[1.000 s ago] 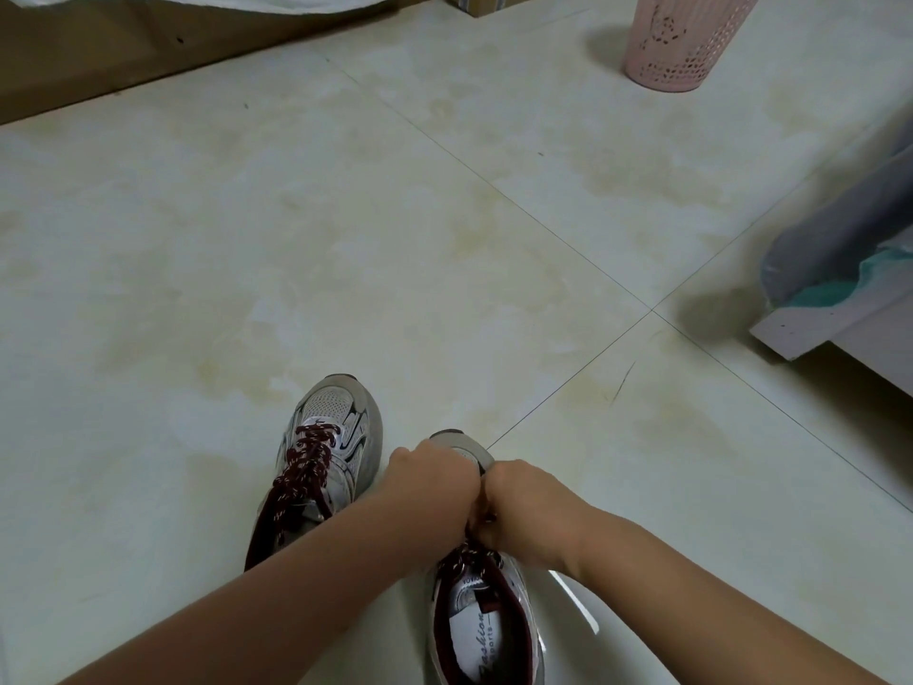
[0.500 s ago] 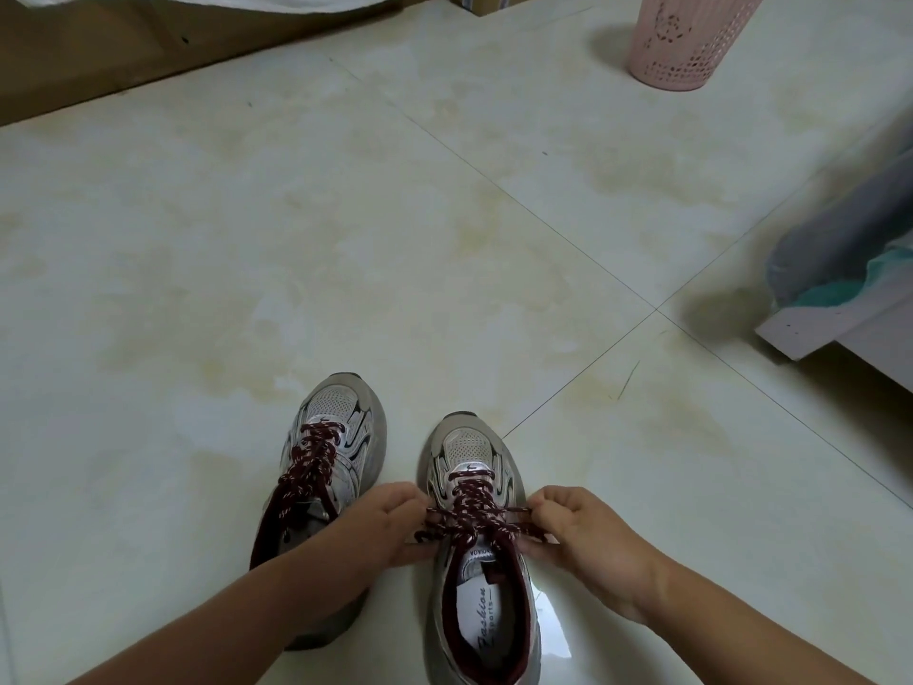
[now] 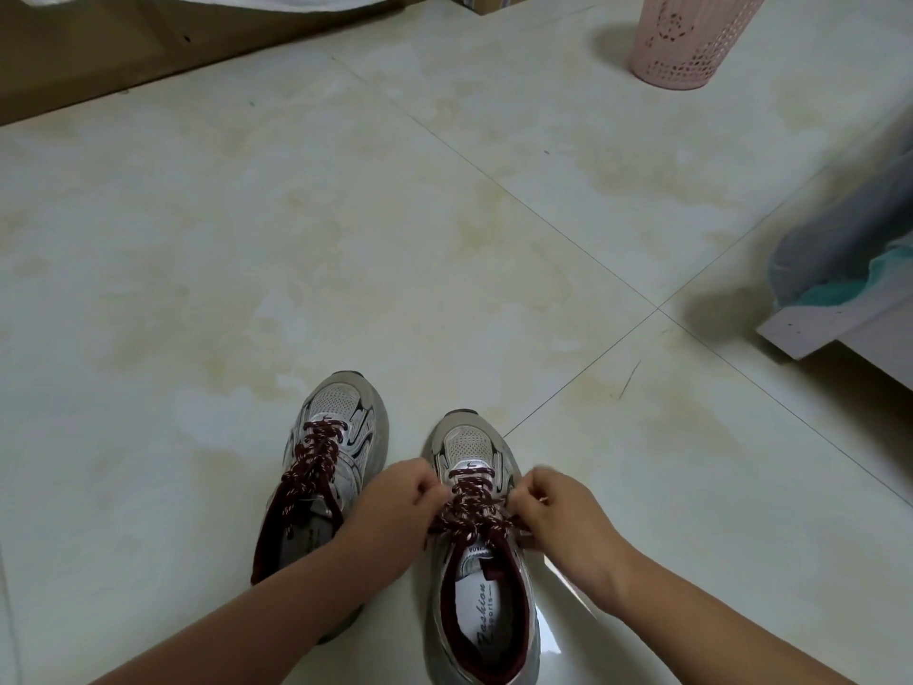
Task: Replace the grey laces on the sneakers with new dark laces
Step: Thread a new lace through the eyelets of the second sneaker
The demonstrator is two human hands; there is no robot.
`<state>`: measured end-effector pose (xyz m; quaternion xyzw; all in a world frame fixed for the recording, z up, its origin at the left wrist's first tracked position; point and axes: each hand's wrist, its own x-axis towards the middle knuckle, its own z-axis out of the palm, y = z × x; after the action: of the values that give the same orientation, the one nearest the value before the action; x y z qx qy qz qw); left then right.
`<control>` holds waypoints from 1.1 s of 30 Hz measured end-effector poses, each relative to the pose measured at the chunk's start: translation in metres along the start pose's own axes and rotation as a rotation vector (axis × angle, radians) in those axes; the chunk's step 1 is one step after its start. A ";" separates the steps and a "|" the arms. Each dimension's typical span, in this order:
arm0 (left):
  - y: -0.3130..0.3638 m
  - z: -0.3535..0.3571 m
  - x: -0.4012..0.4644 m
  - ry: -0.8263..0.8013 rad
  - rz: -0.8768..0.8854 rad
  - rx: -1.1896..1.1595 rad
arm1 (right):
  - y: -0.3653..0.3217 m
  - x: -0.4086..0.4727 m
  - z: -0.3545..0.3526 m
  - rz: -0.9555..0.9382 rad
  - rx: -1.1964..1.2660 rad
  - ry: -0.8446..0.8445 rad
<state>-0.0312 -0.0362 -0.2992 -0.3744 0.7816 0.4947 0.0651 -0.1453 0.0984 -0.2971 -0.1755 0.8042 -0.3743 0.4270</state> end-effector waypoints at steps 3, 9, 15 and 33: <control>0.021 -0.004 -0.007 0.086 0.361 0.347 | -0.017 -0.007 -0.001 -0.284 -0.364 0.034; 0.050 -0.004 -0.002 -0.050 0.389 0.979 | -0.046 -0.005 0.003 -0.268 -0.870 -0.137; 0.056 0.004 -0.012 -0.163 0.377 1.076 | -0.039 -0.002 0.009 -0.242 -0.880 -0.262; 0.006 0.003 -0.020 -0.207 0.133 0.136 | -0.014 -0.013 -0.003 -0.033 -0.119 -0.132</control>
<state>-0.0219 -0.0219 -0.2869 -0.2634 0.8254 0.4800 0.1378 -0.1407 0.0983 -0.2788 -0.2382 0.7921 -0.3207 0.4616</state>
